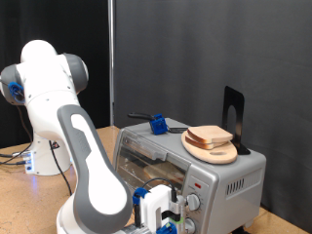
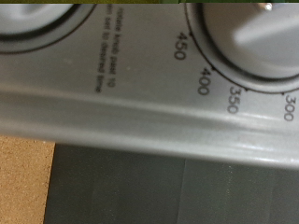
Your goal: Make a piece of toast with the oven
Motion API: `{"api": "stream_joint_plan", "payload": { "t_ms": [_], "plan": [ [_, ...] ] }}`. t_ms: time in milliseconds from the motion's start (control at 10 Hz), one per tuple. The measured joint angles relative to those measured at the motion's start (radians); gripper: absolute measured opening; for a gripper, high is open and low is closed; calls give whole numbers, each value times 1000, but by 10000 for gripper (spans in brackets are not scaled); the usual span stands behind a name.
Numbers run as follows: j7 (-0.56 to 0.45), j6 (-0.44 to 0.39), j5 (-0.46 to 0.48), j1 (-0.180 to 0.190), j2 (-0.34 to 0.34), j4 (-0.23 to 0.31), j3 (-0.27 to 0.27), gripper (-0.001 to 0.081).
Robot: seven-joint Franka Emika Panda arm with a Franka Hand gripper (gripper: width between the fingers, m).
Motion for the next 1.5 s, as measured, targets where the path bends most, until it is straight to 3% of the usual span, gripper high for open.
{"api": "stream_joint_plan", "payload": {
  "t_ms": [400,500,600,700,800,900,1000,1100,1200,1500],
  "plan": [
    [-10,-1,9,-1,-1,-4,0,682],
    [-16,-4,10,-1,-4,-4,0,593],
    [-18,-4,10,-1,-5,-4,0,593],
    [-18,7,10,0,-5,-7,0,396],
    [-18,24,10,1,-4,-13,0,396],
    [-18,38,10,2,-1,-16,0,249],
    [-19,49,9,2,3,-17,0,249],
    [-19,54,9,3,5,-17,0,68],
    [-19,56,9,3,6,-17,0,14],
    [-18,56,9,3,7,-17,0,5]
  ]
}}
